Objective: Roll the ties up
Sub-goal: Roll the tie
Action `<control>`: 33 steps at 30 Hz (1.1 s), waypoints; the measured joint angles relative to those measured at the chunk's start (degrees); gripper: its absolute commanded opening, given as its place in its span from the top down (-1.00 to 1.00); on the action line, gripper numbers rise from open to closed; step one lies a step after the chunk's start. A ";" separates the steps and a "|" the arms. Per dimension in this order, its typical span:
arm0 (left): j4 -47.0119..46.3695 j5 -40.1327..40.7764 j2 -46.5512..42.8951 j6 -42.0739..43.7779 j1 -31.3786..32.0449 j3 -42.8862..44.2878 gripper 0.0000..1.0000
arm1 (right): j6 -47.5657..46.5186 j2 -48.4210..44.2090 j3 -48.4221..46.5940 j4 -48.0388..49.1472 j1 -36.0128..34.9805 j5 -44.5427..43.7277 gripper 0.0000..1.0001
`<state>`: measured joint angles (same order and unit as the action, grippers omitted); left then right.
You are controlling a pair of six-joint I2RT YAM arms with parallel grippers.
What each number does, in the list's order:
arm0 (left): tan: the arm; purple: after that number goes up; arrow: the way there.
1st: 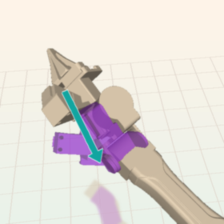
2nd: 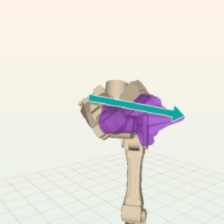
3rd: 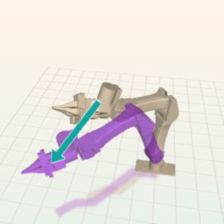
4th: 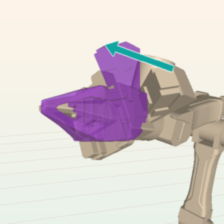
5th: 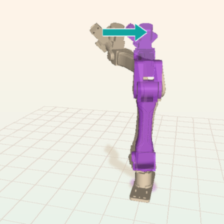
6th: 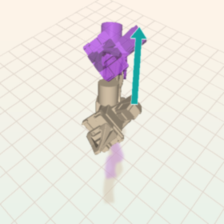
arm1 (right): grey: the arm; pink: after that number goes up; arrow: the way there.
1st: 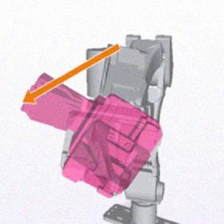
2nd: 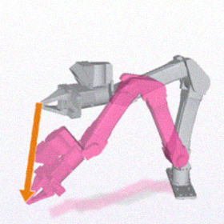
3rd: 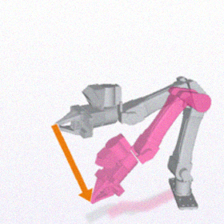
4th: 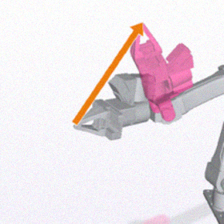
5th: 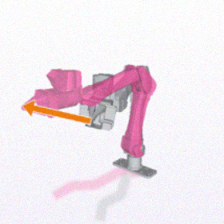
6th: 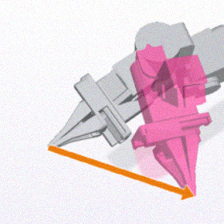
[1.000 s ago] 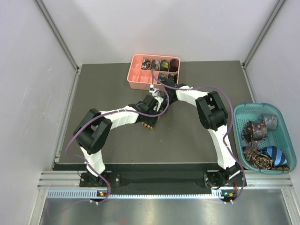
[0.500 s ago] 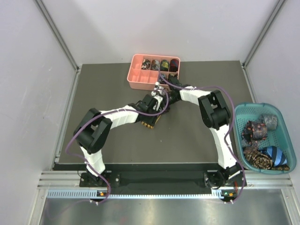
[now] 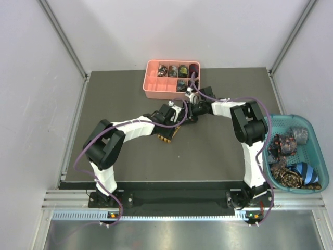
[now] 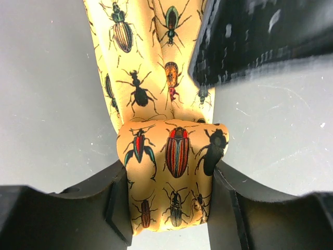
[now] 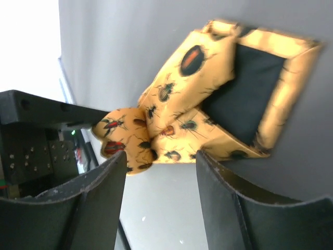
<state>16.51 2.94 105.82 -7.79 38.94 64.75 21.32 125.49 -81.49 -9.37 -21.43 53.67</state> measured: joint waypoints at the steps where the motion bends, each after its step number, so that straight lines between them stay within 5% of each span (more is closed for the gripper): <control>1: 0.09 0.00 0.09 0.00 -0.02 0.09 0.33 | 0.37 -0.24 0.42 0.98 0.31 -0.46 -0.10; 11: 2.21 -0.39 0.94 -0.02 -0.15 1.81 0.35 | 1.66 -12.04 15.15 8.46 0.98 -7.91 -0.04; 21: 5.75 -0.57 2.47 -0.24 -0.24 4.68 0.35 | -2.56 -38.82 38.42 13.57 -0.74 -26.53 -0.06; 27: 9.66 -1.14 4.42 -0.24 -0.39 8.02 0.34 | -9.29 -55.52 45.99 12.87 -19.78 -47.01 -0.15; 33: 13.64 -2.12 6.43 0.07 -0.72 11.45 0.35 | -16.70 -57.57 46.88 13.00 -38.75 -65.29 -0.10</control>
<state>30.15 0.82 112.25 -7.73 38.22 76.20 4.62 67.92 -34.61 3.64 -60.18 -11.62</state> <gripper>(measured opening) 0.512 0.556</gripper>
